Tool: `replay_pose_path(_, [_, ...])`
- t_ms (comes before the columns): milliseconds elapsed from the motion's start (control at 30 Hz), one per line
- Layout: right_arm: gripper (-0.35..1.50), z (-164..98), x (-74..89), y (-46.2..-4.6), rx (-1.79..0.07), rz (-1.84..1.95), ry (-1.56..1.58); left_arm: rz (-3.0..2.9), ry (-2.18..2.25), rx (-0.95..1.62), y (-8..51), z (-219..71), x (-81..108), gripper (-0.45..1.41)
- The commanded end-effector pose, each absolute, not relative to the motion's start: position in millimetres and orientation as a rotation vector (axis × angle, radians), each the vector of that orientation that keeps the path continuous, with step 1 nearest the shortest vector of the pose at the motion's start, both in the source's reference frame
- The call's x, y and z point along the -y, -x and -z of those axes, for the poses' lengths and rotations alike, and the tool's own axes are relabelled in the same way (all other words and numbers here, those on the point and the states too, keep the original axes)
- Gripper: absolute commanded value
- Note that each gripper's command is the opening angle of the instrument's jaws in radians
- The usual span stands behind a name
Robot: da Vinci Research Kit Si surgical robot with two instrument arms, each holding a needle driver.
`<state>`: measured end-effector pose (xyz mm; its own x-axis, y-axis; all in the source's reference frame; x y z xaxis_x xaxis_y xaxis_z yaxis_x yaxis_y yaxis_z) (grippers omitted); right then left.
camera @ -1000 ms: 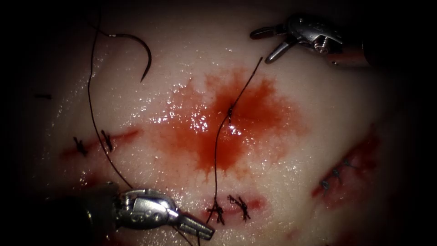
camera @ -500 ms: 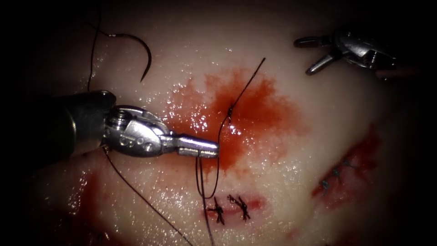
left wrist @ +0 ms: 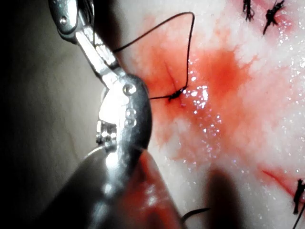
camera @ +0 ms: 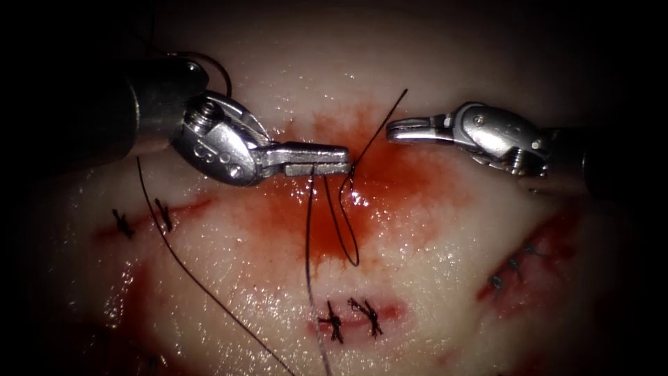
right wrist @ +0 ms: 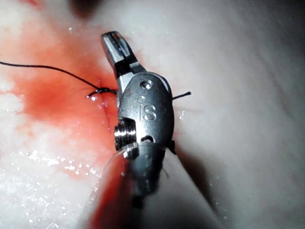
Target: Wound Closure
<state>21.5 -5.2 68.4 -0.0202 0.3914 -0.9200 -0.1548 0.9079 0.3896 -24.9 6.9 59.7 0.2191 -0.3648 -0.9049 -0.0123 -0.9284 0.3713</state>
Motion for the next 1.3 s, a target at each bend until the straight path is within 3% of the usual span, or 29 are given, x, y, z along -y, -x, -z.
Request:
replay_pose_path(33, [-0.27, -69.5, 6.3, -23.7, -1.538, -0.441, -0.209, 1.749, -2.223, 0.355, 25.5, -60.5, -7.6, -0.45])
replay_pose_path(733, [-0.2, -69.9, 8.9, -28.4, -1.666, -0.291, -0.356, 1.778, -2.245, 0.364, 26.8, -70.5, -13.8, -0.45])
replay_pose_path(833, [-0.35, -69.1, 9.3, -29.0, -1.7, -0.253, -0.393, 1.791, -2.241, 0.365, 26.8, -71.7, -14.2, -0.45])
replay_pose_path(1300, [-0.35, -68.8, 8.5, -28.7, -1.848, -0.366, -0.465, 1.902, -2.164, 0.38, 24.7, -79.8, -14.6, -0.45])
